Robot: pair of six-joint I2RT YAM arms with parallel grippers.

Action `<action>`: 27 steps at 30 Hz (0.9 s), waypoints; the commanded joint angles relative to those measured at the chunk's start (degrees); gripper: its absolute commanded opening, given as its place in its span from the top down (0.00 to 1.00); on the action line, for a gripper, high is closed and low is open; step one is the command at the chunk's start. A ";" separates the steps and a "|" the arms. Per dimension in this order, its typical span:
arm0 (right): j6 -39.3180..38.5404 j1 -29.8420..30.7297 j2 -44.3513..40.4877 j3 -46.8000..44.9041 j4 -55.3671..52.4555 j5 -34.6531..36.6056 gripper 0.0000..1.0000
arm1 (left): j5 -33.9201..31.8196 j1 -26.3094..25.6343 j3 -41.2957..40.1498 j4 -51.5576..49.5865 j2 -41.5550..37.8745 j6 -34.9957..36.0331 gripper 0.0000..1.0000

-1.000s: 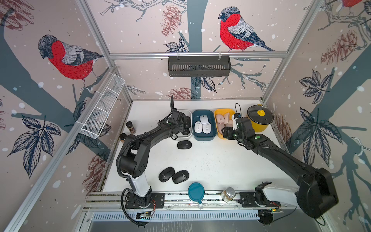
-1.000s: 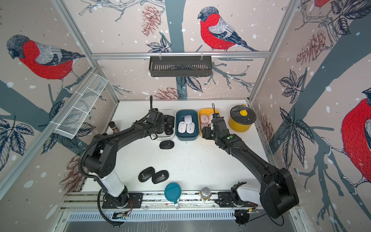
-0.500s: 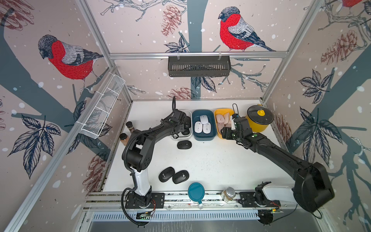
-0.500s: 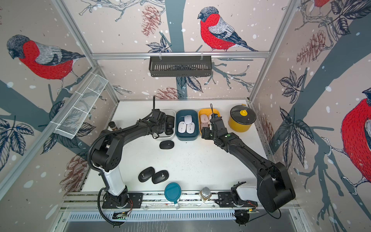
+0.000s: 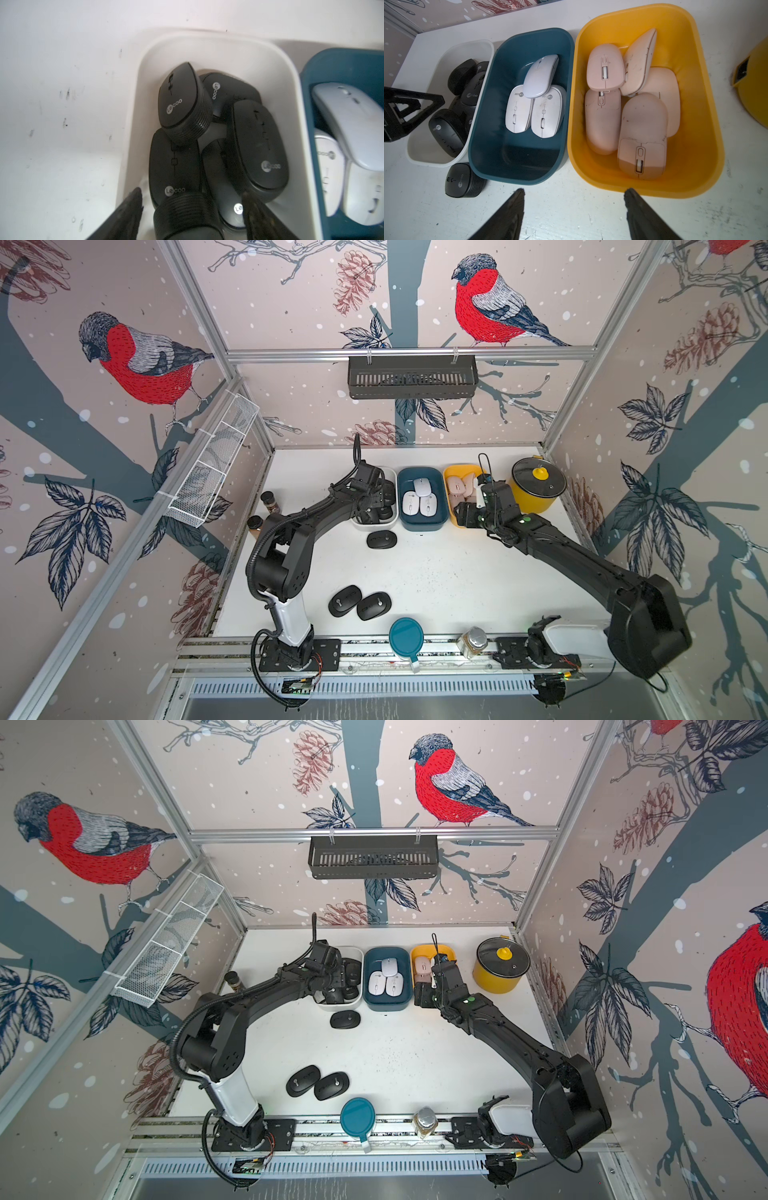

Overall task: Place the mice by color into the storage box
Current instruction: Place the mouse in the storage box, then pick up the mouse from the center of the board.

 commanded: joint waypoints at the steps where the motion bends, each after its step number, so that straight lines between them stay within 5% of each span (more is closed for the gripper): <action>1: -2.32 2.38 -0.52 1.04 0.44 0.89 0.24 | 1.38 -0.02 -1.14 1.70 -5.18 -1.27 0.25; 12: -13.32 18.29 0.18 2.59 6.82 0.50 0.23 | -2.23 -0.05 -5.63 -10.27 -21.37 -0.34 0.24; 20: -22.24 29.47 8.92 5.84 10.21 -1.22 0.23 | -8.33 0.28 -15.06 -11.46 -33.76 1.80 0.21; 27: -27.25 36.00 19.90 12.37 8.76 -3.23 0.22 | -2.25 5.92 -18.56 -11.91 -38.97 2.67 0.21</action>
